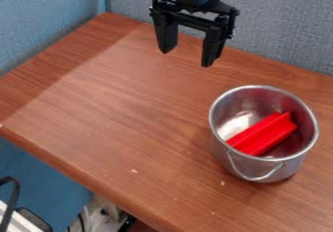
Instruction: Move the red object from the metal pot to the table
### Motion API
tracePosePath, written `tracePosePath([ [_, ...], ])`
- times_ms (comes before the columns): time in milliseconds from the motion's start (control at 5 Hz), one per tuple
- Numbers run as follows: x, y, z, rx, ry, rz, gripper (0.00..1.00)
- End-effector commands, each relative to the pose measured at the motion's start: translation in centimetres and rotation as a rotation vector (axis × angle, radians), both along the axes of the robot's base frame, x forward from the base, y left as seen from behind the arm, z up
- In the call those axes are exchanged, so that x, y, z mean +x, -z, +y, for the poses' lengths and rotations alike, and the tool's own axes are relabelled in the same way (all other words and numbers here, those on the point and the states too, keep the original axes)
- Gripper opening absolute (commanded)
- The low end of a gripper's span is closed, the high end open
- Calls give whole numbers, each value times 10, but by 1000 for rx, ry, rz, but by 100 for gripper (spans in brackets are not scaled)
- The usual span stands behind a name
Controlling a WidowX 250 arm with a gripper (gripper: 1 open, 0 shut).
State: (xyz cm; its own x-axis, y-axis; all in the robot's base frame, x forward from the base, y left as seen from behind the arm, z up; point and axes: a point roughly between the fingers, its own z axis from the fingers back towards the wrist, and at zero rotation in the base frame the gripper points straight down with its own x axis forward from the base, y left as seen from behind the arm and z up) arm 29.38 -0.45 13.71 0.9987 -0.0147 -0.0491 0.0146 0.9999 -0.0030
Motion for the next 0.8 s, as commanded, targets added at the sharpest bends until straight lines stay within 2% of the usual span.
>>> tracePosePath([
  [0,-2,6,-1,2,4,16,100],
  [400,-7,17,-7,6,35,41,100],
  [600,-15,16,-28,-1,147,20,100],
])
